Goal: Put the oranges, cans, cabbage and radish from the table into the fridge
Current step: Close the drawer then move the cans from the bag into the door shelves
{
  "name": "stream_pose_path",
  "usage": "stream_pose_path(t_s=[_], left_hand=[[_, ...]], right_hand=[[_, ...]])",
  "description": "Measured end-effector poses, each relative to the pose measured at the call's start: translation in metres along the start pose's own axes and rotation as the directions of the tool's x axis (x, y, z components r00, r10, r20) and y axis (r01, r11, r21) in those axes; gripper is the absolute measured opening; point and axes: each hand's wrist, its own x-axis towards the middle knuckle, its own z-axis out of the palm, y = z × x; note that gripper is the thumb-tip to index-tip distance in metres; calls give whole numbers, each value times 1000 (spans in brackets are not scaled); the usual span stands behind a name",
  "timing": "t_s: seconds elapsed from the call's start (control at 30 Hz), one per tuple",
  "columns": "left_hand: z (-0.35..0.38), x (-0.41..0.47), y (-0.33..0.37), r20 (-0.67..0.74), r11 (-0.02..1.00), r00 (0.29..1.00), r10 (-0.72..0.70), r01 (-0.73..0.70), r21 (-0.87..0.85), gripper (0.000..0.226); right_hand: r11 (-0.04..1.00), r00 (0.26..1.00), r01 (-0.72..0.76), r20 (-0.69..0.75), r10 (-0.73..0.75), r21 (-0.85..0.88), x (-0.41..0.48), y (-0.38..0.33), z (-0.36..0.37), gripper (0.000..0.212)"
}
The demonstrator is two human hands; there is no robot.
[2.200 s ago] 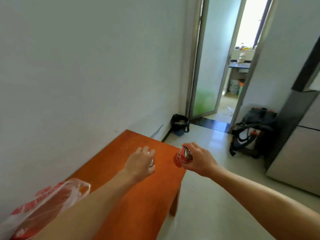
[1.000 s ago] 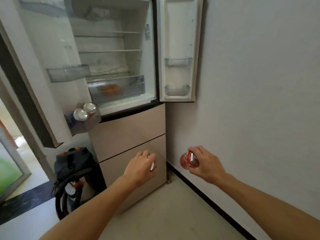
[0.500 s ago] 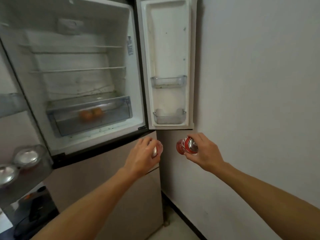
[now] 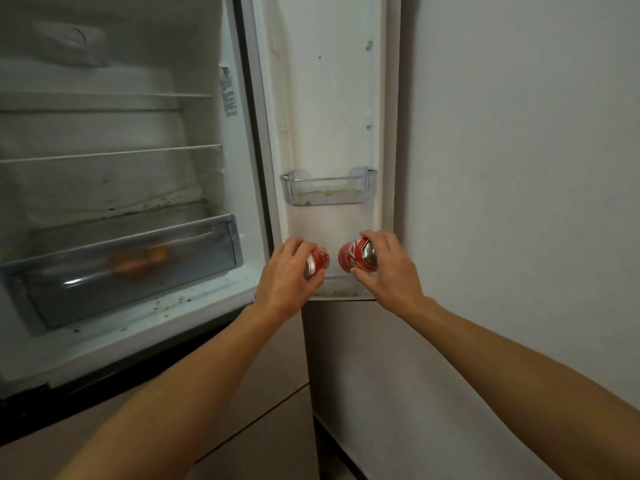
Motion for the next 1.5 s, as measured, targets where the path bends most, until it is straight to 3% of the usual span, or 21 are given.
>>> stream_pose_path(t_s=[0.17, 0.4, 0.6, 0.73, 0.87, 1.03, 1.23, 1.4, 1.5], left_hand=[[36, 30, -33, 78, 999, 997, 29, -31, 19, 49], [69, 52, -57, 102, 997, 992, 70, -69, -20, 49], [78, 46, -70, 74, 966, 996, 58, -37, -256, 46], [84, 43, -72, 94, 947, 993, 74, -40, -318, 49], [86, 45, -68, 133, 947, 989, 65, -19, -320, 47], [89, 37, -62, 186, 952, 975, 121, -61, -299, 52], [74, 21, -51, 211, 985, 977, -8, 45, -168, 54], [54, -25, -43, 96, 985, 980, -172, 173, 1, 41], [38, -69, -31, 69, 966, 969, -238, 229, 120, 28]], right_hand=[[998, 997, -21, 72, 26, -59, 15, 19, 34, 67], [992, 995, -81, 57, 86, -93, 25, 28, 55, 66], [999, 991, -45, 127, 45, -3, 18, 32, 53, 62], [997, 987, -50, 150, 57, -53, 19, 31, 61, 58], [995, 983, -101, 151, 101, -10, 19, 29, 62, 57], [987, 966, -78, 235, 111, -143, 14, 20, 63, 67], [974, 938, -48, 326, 121, -221, 11, 21, 54, 87], [968, 982, 170, 112, -151, -187, -1, 21, 35, 52], [946, 946, 308, 139, -293, -98, -20, 9, 33, 39]])
